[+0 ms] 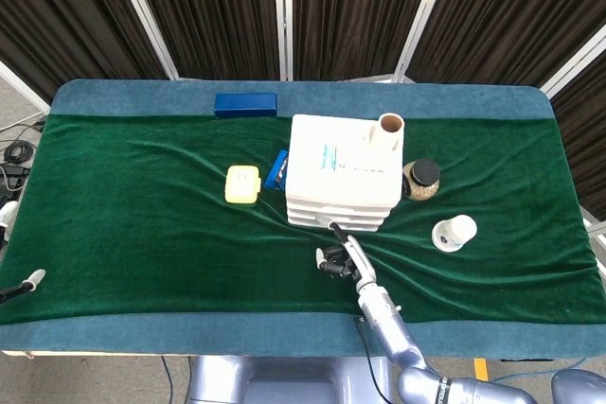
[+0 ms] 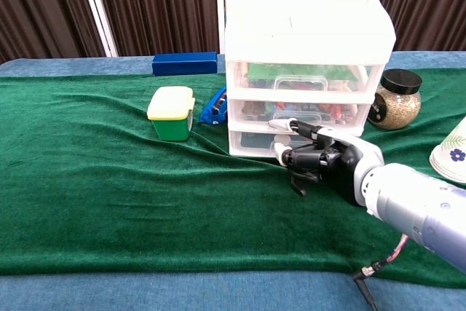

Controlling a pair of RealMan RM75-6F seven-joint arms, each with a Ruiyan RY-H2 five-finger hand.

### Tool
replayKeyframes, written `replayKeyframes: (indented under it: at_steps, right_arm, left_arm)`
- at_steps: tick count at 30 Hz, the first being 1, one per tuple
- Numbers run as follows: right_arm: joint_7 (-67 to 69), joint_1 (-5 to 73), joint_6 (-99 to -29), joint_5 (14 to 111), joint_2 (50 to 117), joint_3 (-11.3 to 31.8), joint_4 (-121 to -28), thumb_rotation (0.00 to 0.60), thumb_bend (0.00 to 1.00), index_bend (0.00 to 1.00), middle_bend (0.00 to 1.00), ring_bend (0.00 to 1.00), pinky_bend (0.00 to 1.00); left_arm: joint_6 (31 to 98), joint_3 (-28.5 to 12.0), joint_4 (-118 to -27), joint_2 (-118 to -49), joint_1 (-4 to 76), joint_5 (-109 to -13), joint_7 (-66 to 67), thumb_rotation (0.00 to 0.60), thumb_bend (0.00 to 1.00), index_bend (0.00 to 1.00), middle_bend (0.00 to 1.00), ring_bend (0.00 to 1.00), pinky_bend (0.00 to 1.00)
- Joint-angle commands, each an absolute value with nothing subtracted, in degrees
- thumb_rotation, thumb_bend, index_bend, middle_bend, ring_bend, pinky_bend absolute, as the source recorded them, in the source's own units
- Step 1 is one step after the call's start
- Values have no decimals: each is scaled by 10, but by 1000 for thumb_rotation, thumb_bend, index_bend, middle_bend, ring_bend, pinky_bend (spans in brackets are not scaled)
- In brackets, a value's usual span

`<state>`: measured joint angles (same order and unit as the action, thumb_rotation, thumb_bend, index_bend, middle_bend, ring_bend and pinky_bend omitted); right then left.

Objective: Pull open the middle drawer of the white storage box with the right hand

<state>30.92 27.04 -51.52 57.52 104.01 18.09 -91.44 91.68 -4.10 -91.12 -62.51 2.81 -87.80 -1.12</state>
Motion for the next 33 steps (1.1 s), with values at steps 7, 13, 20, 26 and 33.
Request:
replayKeyframes:
  at_steps: [7, 13, 20, 26, 33]
  right_arm:
    - [308, 260, -531, 586, 1039, 182, -923, 600, 521, 106, 900, 918, 792]
    - [303, 255, -535, 582, 1041, 180, -923, 600, 521, 105, 900, 918, 792]
    - [305, 250, -533, 582, 1044, 176, -917, 600, 523, 105, 900, 918, 792]
    - [306, 249, -535, 585, 1047, 178, -914, 600, 525, 98, 899, 918, 792]
    - [327, 252, -511, 581, 1045, 186, -913, 600, 536, 99, 899, 918, 792]
  left_arm:
    - [915, -39, -912, -624, 29, -880, -12, 600, 130, 0, 0, 0, 0]
    - [915, -37, -913, -623, 28, -883, -12, 600, 130, 0, 0, 0, 0]
    - [912, -36, -913, -622, 29, -883, -15, 600, 130, 0, 0, 0, 0]
    - [913, -34, -914, -622, 29, -889, -13, 600, 130, 0, 0, 0, 0]
    - [916, -33, -916, -622, 28, -892, -12, 600, 130, 0, 0, 0, 0]
